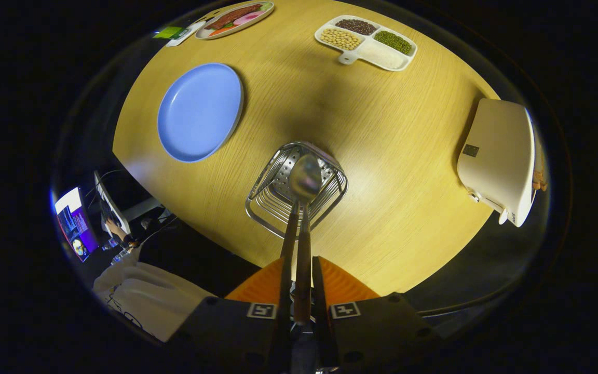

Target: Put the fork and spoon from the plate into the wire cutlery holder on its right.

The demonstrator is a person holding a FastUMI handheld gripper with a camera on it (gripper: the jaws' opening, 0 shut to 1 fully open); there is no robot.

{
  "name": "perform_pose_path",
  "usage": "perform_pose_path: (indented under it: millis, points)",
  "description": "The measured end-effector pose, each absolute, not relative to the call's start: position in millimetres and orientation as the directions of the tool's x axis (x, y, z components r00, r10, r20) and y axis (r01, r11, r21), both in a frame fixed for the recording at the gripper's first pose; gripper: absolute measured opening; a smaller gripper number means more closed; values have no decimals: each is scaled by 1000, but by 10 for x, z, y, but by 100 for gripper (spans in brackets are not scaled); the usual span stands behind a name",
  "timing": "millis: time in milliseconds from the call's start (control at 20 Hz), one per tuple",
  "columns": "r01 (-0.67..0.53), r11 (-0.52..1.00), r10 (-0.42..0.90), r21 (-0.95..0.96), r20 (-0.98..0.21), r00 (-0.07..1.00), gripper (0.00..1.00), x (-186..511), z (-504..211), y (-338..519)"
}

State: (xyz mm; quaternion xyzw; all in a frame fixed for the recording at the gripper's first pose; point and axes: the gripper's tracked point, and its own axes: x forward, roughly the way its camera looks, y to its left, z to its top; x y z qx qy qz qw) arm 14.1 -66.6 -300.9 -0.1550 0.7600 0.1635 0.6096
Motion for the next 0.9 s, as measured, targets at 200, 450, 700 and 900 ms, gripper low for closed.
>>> perform_pose_path:
  millis: [200, 450, 700, 900]
  points:
    - [-405, 912, 26, 72, -993, -118, 70, 199, -2878, -589]
    - [-362, 926, 127, 110, -992, 24, 100, 211, -2592, -470]
    - [-294, 944, 238, 152, -928, 285, 100, 330, -2066, -247]
    - [-243, 953, 282, 179, -813, 509, 100, 375, -1492, -112]
